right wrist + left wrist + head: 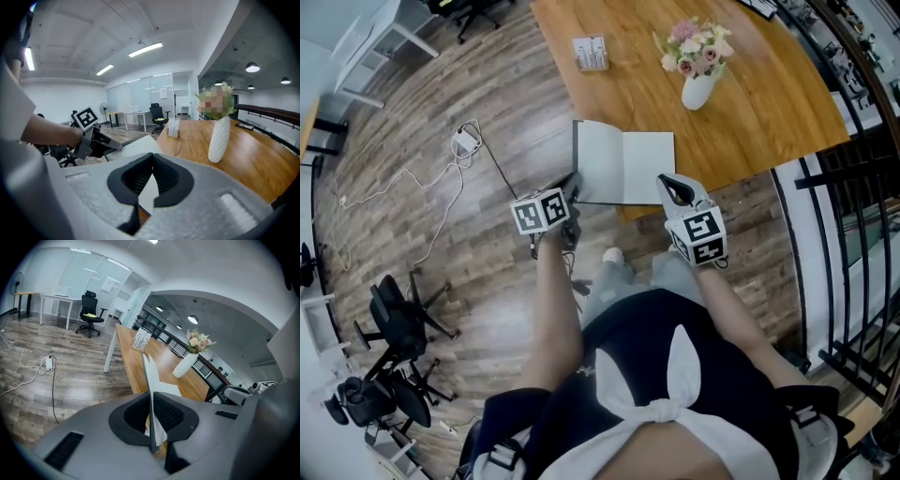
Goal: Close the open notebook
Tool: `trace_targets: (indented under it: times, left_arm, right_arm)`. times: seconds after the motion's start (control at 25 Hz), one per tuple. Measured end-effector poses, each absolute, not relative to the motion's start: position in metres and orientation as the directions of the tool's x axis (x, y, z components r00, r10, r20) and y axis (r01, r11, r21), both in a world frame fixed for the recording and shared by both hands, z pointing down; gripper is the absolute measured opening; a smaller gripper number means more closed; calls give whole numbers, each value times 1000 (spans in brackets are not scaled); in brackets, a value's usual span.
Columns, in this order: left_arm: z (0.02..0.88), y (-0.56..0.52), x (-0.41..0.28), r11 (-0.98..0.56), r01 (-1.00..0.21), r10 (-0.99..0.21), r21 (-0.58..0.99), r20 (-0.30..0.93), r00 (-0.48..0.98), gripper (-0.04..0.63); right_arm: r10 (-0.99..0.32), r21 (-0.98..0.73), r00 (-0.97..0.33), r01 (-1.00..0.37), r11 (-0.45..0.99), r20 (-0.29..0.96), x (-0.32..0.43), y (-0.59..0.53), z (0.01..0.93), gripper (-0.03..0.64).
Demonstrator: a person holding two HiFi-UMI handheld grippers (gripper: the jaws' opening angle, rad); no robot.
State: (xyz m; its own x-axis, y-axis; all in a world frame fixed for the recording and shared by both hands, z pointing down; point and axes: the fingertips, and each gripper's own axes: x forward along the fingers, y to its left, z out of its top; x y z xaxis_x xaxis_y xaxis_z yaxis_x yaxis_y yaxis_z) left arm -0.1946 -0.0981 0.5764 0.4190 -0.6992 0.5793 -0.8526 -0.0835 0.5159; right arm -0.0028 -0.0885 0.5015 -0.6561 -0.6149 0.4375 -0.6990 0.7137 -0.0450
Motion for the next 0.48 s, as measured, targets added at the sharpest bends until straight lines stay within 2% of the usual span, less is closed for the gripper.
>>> trace_targets:
  times: [0.48]
  left_arm:
    - [560, -99, -177, -84, -853, -709, 515, 570, 415, 38]
  right_arm:
    - [-601, -35, -671, -679, 733, 435, 7, -93, 498, -2]
